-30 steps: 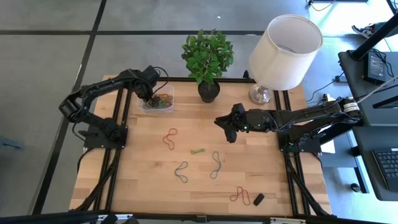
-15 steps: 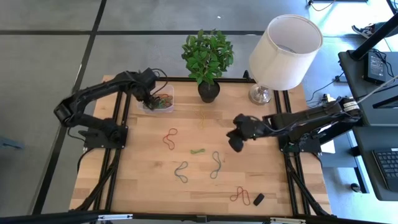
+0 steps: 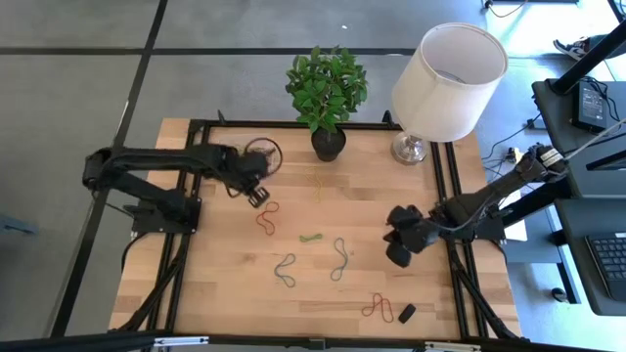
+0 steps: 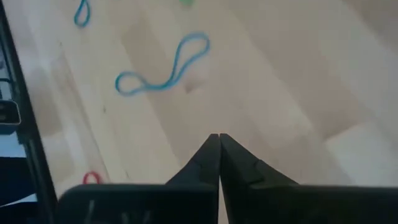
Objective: Pick and place rubber bands into bin
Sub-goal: Put the red rubber band into the transparent bin, then put the blue rubber band into the transparent bin
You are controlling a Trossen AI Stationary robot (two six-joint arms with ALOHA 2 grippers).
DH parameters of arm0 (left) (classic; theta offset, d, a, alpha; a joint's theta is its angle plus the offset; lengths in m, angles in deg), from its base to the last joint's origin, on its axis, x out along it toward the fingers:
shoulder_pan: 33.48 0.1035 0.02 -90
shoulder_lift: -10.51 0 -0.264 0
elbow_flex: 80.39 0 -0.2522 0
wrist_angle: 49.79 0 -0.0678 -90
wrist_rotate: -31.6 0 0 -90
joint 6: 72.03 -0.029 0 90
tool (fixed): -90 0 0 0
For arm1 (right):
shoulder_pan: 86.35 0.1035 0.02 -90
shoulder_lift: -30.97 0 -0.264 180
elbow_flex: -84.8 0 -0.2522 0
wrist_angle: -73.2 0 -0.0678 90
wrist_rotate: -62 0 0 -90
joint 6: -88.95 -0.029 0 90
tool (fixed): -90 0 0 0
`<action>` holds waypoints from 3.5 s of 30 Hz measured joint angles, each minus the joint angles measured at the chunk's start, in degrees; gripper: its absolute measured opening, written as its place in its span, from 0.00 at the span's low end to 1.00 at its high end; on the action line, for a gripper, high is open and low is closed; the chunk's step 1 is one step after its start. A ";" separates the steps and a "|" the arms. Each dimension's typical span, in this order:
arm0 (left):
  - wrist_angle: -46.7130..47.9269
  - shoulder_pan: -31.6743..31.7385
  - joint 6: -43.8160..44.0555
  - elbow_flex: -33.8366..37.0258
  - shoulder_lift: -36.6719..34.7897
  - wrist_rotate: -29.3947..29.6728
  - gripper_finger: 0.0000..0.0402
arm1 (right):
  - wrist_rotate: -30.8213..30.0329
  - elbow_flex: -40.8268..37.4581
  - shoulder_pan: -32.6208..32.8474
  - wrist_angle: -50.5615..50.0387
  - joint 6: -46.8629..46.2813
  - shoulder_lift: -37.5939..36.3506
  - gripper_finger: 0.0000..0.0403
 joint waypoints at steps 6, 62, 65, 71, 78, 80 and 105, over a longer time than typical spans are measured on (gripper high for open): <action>-2.17 -6.31 11.81 -1.60 6.62 -0.43 0.01 | -0.07 -2.49 5.45 0.62 -5.34 -0.70 0.01; -2.03 -4.22 -4.49 -11.62 29.20 -9.26 0.00 | -9.80 -2.59 12.92 3.21 -5.71 -0.67 0.02; -1.28 -3.07 -7.47 -13.67 24.86 -6.82 0.00 | -12.59 -2.59 12.57 4.81 -5.73 -0.67 0.02; 4.86 3.70 -11.67 -15.28 13.90 -0.89 0.00 | -13.74 -2.59 10.04 7.89 -5.65 -0.67 0.02; 9.35 18.55 -21.07 -13.87 5.83 2.00 0.00 | -13.74 -2.59 5.87 10.40 -5.62 -0.65 0.02; 9.51 23.02 -23.55 -12.64 5.27 1.87 0.00 | -13.75 -2.59 4.79 11.58 -5.62 -0.65 0.02; -4.80 39.03 -30.24 6.03 5.87 1.43 0.18 | -13.94 -2.59 -0.04 19.29 -5.60 -0.61 0.02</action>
